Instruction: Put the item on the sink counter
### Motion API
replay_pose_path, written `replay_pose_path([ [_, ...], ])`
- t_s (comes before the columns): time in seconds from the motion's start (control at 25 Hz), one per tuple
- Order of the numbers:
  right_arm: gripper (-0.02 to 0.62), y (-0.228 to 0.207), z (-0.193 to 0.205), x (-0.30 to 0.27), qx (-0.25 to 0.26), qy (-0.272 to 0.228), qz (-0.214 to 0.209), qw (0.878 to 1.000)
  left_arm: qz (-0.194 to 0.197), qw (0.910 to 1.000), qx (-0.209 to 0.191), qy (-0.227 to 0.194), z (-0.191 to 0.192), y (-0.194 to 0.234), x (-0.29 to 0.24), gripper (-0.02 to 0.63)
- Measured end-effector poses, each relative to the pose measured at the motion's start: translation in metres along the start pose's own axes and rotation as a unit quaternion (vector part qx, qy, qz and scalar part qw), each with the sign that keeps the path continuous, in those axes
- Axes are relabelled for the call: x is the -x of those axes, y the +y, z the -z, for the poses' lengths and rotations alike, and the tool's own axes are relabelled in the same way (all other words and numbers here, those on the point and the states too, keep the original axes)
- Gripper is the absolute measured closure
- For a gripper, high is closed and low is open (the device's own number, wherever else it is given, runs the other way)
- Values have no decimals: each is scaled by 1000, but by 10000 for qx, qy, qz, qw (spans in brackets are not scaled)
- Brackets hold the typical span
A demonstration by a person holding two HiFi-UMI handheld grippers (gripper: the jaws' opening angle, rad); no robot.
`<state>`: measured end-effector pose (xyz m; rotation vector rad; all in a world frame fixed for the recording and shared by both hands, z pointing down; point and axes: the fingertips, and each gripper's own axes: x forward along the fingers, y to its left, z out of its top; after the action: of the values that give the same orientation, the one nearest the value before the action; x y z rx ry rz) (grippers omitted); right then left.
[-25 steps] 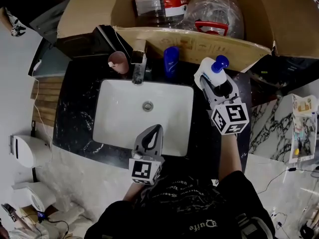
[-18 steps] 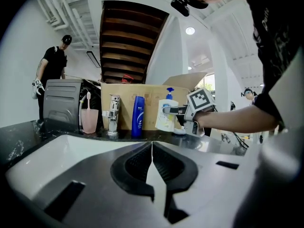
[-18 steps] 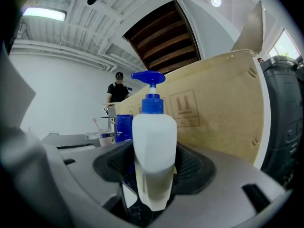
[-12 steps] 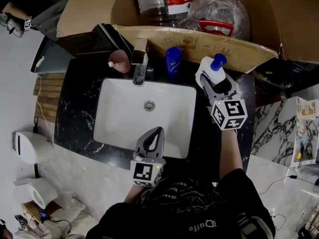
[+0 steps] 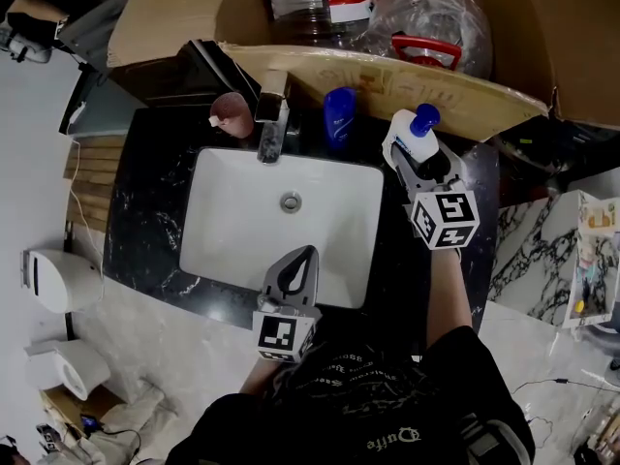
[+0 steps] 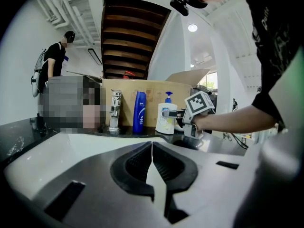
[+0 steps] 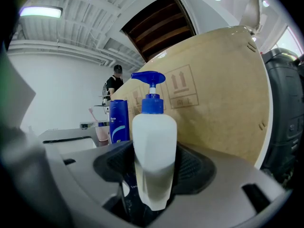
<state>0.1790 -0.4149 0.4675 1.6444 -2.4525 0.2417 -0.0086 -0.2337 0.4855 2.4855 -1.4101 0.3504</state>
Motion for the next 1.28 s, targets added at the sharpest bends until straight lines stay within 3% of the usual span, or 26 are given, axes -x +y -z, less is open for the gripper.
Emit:
replay_pose_path([
  [0.56, 334, 1, 1, -3, 208, -62, -7, 9998, 52, 10000, -16, 26, 1, 0, -3, 598],
  [0.72, 323, 4, -8, 3, 524, -118, 104, 9985, 67, 10000, -24, -19, 0, 1, -2, 598],
  [0.84, 273, 2, -24, 11, 376, -348, 175, 9985, 86, 9999, -62, -61, -2, 1, -1, 598],
  [1.04, 267, 1, -50, 33, 109, -643, 226, 9976, 157, 9998, -68, -142, -6, -4, 4, 598],
  [1.28, 268, 21, -62, 67, 169, -727, 229, 9970, 221, 9993, -45, -286, -9, -6, 14, 598],
])
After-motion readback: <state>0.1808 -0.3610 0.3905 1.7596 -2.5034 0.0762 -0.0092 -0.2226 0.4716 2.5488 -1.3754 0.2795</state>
